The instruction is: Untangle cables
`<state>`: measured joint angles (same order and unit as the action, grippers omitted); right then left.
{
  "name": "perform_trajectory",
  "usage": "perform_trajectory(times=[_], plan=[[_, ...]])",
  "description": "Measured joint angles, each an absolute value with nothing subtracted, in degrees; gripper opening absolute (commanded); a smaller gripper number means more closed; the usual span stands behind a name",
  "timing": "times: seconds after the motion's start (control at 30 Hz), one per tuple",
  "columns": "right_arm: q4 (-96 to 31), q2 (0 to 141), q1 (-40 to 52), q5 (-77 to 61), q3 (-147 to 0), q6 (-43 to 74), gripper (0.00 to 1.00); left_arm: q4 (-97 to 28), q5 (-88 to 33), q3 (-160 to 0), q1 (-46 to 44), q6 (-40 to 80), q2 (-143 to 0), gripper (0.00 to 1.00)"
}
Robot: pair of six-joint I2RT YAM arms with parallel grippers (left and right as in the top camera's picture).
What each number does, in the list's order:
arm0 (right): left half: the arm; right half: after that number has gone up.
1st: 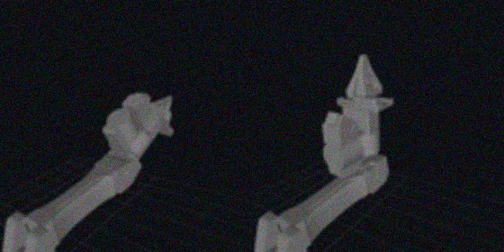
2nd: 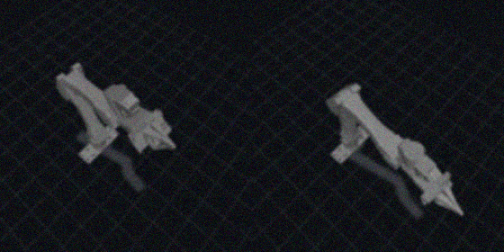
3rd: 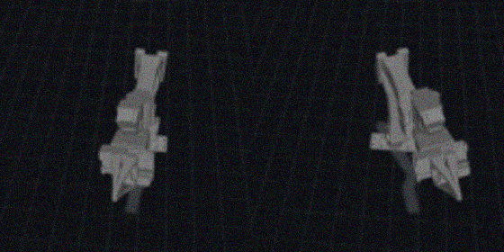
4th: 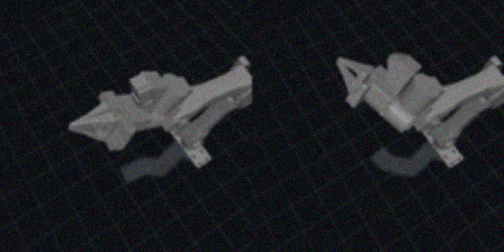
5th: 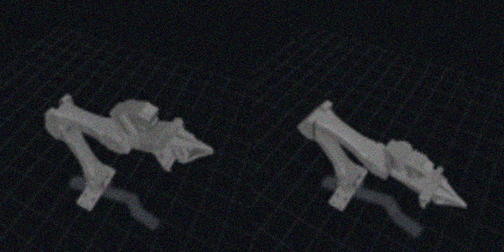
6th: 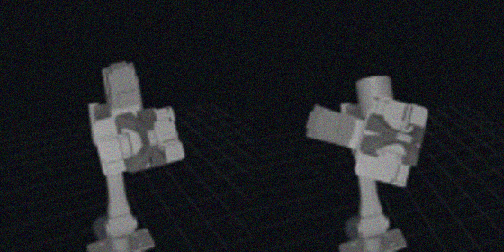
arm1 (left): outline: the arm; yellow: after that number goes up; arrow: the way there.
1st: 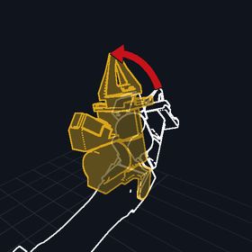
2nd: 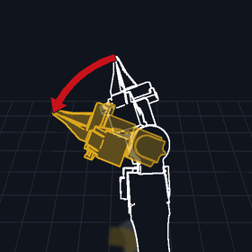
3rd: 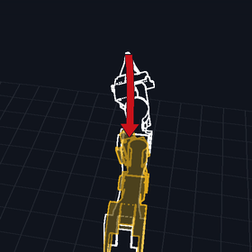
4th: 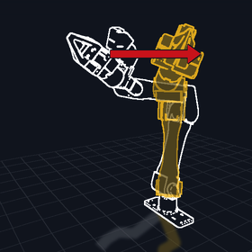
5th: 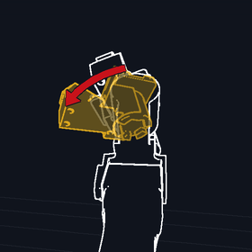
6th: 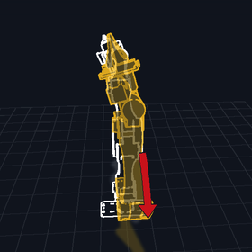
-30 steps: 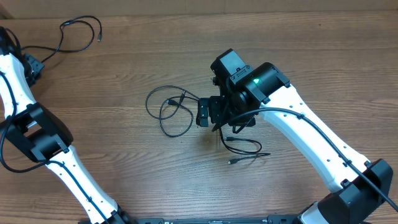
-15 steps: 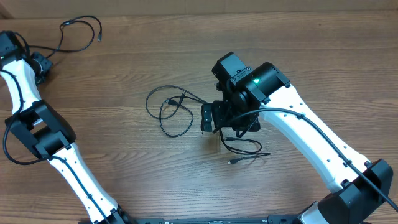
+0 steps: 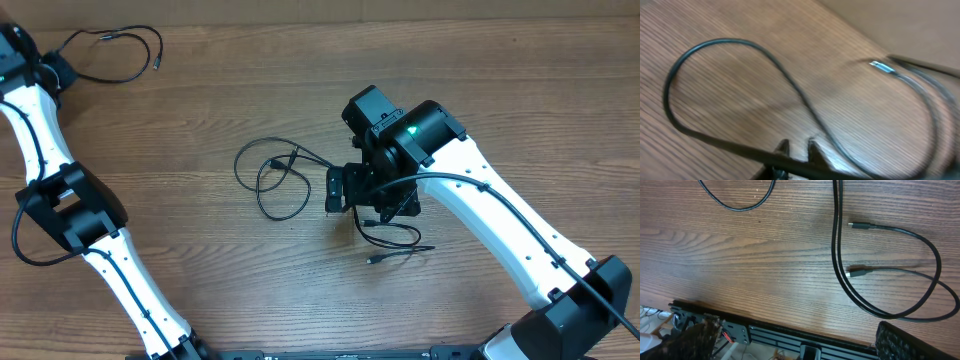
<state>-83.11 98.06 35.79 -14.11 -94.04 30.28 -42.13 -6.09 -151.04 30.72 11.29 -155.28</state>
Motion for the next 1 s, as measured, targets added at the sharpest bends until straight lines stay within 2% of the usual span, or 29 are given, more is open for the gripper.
perform_trajectory(times=[0.07,0.1,0.33,0.57,0.73,1.0], plan=[[-83.07,98.06,35.77,-14.11,-94.04,30.48,1.00,-45.76,-8.43,-153.08,30.41,13.04,-155.28,0.89],[-83.05,98.06,35.77,-14.11,-94.04,30.79,1.00,-47.64,-10.13,-153.60,30.33,14.04,-155.28,1.00],[-80.01,98.06,33.36,-14.20,-94.04,34.33,1.00,-58.24,-30.11,-153.88,30.22,21.17,-155.28,1.00],[-79.13,98.08,15.44,-14.04,-94.04,35.18,1.00,-62.96,-47.31,-153.93,27.79,20.86,-155.28,1.00],[-79.70,98.10,2.07,-13.08,-94.04,35.42,1.00,-71.77,-51.35,-153.93,20.36,16.60,-155.28,1.00],[-79.79,98.10,-8.29,-13.02,-94.04,35.59,1.00,-80.14,-49.23,-155.33,7.75,10.41,-154.93,1.00]])
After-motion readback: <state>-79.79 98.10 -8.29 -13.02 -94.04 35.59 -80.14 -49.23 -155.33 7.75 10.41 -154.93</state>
